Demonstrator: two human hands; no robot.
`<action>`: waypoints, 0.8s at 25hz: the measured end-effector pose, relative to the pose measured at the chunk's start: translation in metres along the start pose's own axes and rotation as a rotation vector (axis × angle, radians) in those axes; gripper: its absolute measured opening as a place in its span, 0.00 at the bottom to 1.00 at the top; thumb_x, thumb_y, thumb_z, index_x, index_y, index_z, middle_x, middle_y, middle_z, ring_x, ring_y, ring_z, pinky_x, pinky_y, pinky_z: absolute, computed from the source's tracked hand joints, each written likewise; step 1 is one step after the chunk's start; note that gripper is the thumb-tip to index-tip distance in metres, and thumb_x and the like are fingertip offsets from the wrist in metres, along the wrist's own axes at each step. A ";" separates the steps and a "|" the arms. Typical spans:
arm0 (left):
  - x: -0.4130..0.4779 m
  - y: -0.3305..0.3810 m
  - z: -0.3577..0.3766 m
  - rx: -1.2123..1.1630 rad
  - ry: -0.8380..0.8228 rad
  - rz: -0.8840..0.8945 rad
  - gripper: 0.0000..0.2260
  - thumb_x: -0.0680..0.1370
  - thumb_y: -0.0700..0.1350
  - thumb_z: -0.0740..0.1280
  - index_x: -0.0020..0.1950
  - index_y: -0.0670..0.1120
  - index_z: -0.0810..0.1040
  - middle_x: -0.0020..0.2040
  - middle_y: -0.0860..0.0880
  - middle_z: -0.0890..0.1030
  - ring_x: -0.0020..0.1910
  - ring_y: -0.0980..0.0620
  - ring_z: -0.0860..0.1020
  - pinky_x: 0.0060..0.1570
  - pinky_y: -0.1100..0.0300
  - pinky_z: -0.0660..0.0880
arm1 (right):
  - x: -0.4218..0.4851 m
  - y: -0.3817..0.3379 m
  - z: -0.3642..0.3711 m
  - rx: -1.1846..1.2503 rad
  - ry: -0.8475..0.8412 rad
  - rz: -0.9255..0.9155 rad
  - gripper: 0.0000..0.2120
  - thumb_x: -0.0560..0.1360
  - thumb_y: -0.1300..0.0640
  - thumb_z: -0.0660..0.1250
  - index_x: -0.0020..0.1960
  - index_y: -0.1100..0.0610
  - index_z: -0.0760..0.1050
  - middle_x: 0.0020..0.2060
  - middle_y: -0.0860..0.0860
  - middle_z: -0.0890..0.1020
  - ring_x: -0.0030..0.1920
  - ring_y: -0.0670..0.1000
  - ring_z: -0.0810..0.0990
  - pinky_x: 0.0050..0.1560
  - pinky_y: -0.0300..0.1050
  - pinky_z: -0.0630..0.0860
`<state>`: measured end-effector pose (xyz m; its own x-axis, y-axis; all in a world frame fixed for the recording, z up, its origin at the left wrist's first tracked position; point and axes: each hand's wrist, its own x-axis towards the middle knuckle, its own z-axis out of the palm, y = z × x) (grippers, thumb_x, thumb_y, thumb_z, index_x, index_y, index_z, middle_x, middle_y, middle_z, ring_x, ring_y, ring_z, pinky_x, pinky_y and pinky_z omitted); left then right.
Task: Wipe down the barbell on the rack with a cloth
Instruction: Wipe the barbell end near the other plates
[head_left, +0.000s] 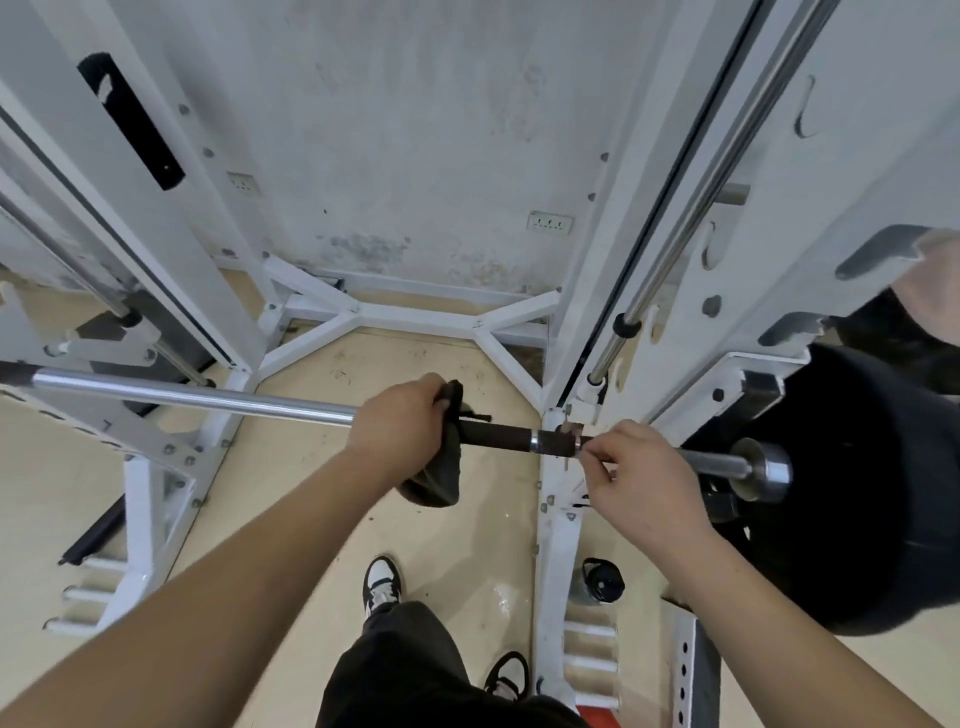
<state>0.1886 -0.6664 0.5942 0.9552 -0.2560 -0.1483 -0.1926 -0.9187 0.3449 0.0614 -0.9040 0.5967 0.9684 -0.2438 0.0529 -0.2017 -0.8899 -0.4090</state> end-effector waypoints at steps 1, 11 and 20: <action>-0.006 0.015 0.008 0.065 0.038 -0.002 0.04 0.83 0.46 0.62 0.57 0.49 0.73 0.46 0.49 0.80 0.42 0.47 0.77 0.44 0.51 0.79 | -0.008 0.012 -0.005 -0.025 0.004 0.037 0.05 0.76 0.54 0.71 0.45 0.52 0.85 0.40 0.45 0.79 0.47 0.51 0.79 0.39 0.48 0.79; -0.024 0.121 0.054 0.200 -0.023 0.223 0.12 0.79 0.37 0.64 0.61 0.50 0.73 0.52 0.48 0.79 0.48 0.46 0.76 0.42 0.53 0.72 | -0.044 0.073 -0.031 -0.179 -0.059 0.189 0.15 0.74 0.57 0.71 0.60 0.51 0.83 0.55 0.45 0.80 0.59 0.50 0.77 0.45 0.47 0.79; -0.040 0.155 0.072 -0.041 -0.125 0.643 0.15 0.77 0.40 0.68 0.63 0.49 0.77 0.58 0.49 0.80 0.54 0.46 0.78 0.47 0.53 0.74 | -0.031 0.066 -0.041 -0.217 -0.102 0.226 0.09 0.75 0.51 0.67 0.53 0.48 0.82 0.52 0.44 0.79 0.57 0.51 0.78 0.43 0.45 0.76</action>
<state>0.1041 -0.8200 0.5870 0.6191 -0.7853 -0.0065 -0.7052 -0.5595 0.4355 0.0123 -0.9707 0.6053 0.9032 -0.4142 -0.1130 -0.4289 -0.8818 -0.1961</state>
